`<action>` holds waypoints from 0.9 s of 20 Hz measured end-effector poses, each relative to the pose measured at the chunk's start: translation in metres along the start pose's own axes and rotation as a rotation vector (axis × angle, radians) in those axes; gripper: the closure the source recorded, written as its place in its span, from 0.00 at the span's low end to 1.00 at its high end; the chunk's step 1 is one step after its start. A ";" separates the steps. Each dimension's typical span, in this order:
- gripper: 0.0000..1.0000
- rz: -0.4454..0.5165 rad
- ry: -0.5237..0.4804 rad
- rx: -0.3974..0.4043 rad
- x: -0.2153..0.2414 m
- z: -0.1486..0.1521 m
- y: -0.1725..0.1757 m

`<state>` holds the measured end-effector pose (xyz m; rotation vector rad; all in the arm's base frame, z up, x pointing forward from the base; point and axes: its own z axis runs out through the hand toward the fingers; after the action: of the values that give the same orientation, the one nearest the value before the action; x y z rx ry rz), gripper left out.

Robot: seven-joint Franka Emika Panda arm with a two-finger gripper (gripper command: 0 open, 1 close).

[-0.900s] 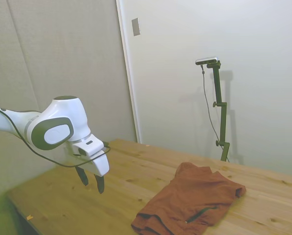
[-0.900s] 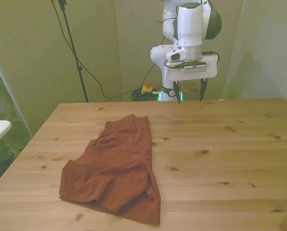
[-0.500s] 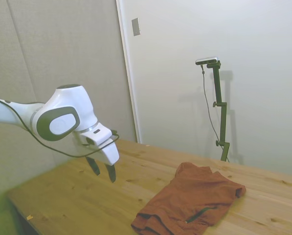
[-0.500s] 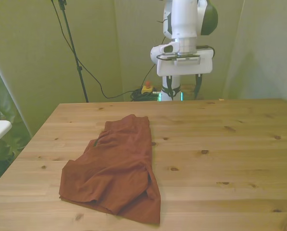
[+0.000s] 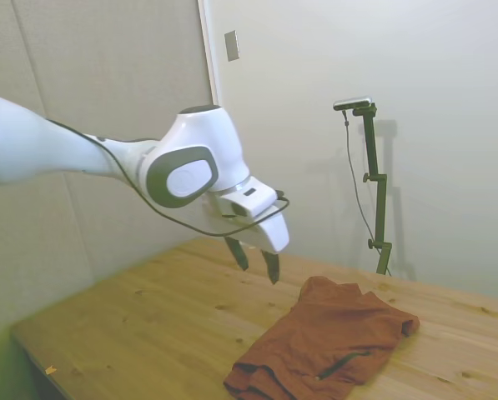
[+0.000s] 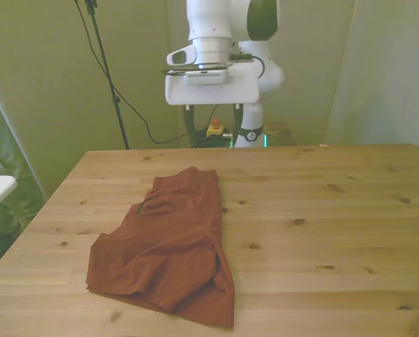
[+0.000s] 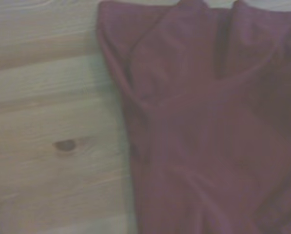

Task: Unfold the shorts

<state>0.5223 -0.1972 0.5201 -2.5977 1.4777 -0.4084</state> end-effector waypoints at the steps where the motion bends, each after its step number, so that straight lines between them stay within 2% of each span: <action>1: 0.00 0.023 0.003 0.008 0.019 0.004 -0.006; 5: 0.00 0.036 0.032 0.021 0.032 0.005 -0.008; 8: 0.00 0.096 0.054 0.048 0.075 0.015 0.006; 12: 0.00 0.153 0.051 0.067 0.135 0.051 0.026; 15: 0.00 0.193 0.041 0.076 0.165 0.083 0.034; 18: 0.00 0.238 0.033 0.096 0.189 0.101 0.042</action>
<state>0.6091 -0.3838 0.4462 -2.3168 1.7080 -0.4825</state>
